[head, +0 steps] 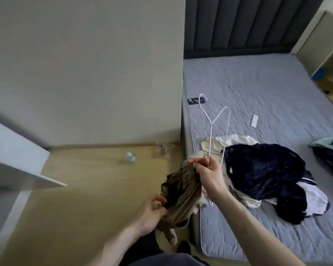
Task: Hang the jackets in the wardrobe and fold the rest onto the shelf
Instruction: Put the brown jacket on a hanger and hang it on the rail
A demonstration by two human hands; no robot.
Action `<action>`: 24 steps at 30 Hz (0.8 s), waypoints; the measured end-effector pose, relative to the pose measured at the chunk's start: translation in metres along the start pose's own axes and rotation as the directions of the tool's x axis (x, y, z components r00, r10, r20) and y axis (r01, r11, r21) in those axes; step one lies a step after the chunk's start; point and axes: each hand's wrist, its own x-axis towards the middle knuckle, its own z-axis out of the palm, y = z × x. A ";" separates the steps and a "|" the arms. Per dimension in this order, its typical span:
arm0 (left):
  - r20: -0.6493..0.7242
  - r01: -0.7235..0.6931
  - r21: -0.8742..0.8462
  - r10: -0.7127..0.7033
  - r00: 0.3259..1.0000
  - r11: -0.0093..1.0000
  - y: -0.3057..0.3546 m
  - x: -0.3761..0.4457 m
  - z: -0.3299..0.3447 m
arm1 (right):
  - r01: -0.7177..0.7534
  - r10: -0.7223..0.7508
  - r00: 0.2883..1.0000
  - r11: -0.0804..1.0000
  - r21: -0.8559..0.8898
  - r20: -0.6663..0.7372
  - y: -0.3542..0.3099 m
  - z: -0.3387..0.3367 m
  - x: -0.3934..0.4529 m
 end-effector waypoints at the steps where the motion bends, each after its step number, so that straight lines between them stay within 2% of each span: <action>1: 0.006 0.040 -0.031 -0.040 0.999 0.999 -0.008 -0.001 -0.004 | 0.029 -0.030 0.998 0.999 0.015 0.055 -0.008 0.010 -0.004; 7: -0.029 0.199 -0.160 -0.206 0.978 0.967 -0.043 0.000 -0.040 | 0.079 -0.084 0.949 0.996 0.027 0.305 -0.038 0.063 -0.025; 12: -0.252 0.088 -0.233 -0.147 0.957 0.969 -0.062 0.002 -0.084 | 0.122 -0.102 0.881 0.992 -0.014 0.461 -0.060 0.114 -0.050; 14: -0.288 0.062 -0.242 -0.133 0.948 0.968 -0.069 0.006 -0.106 | 0.129 -0.117 0.840 0.991 0.014 0.530 -0.067 0.133 -0.058; 16: -0.258 0.045 -0.252 -0.112 0.960 0.967 -0.075 0.010 -0.130 | 0.130 -0.126 0.798 0.991 0.036 0.589 -0.073 0.151 -0.065; 20: -0.063 0.049 -0.330 -0.074 0.995 0.943 -0.090 0.004 -0.163 | 0.169 -0.157 0.762 0.985 0.042 0.628 -0.083 0.180 -0.073; 24: -0.187 -0.008 -0.554 -0.115 0.976 0.832 -0.108 -0.010 -0.200 | 0.377 -0.224 0.752 0.918 -0.125 0.620 -0.084 0.190 -0.069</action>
